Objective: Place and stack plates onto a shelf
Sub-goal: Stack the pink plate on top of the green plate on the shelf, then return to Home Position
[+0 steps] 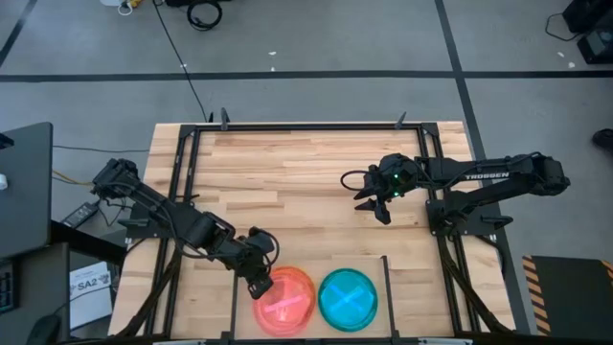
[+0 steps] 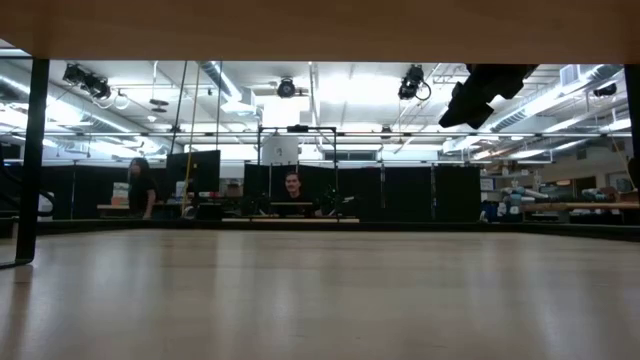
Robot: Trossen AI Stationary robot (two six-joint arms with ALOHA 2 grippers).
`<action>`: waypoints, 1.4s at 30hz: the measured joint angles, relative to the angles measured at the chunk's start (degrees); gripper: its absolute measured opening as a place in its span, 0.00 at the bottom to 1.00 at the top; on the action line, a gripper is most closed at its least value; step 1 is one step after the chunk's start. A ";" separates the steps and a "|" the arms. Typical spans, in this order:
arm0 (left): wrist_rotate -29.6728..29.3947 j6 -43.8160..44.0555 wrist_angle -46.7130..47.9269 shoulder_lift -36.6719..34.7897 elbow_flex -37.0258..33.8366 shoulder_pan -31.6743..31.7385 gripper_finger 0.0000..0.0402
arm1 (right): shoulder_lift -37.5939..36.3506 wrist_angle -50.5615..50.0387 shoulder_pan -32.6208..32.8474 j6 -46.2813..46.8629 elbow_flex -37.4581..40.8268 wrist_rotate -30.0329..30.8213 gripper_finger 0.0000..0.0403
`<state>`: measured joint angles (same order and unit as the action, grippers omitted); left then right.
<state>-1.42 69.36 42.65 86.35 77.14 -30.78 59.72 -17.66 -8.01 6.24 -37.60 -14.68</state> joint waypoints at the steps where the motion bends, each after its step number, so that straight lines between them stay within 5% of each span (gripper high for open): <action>1: 0.03 -0.06 0.00 0.00 0.00 0.04 0.13 | 0.00 0.01 0.00 0.00 0.00 0.00 0.42; 12: -1.67 -2.62 0.00 0.00 0.00 0.08 0.32 | 0.00 -0.01 0.00 0.02 0.00 0.00 0.42; 23: -8.60 -5.34 -0.02 -0.04 0.00 0.10 0.35 | 0.00 0.00 0.00 0.00 0.00 0.00 0.42; 42: -16.82 -47.50 -24.61 -0.39 0.00 10.86 0.35 | 0.00 0.01 0.00 0.00 0.00 0.00 0.42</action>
<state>-18.24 21.86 18.05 85.96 77.14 -19.92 59.72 -17.65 -8.01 6.24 -37.60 -14.68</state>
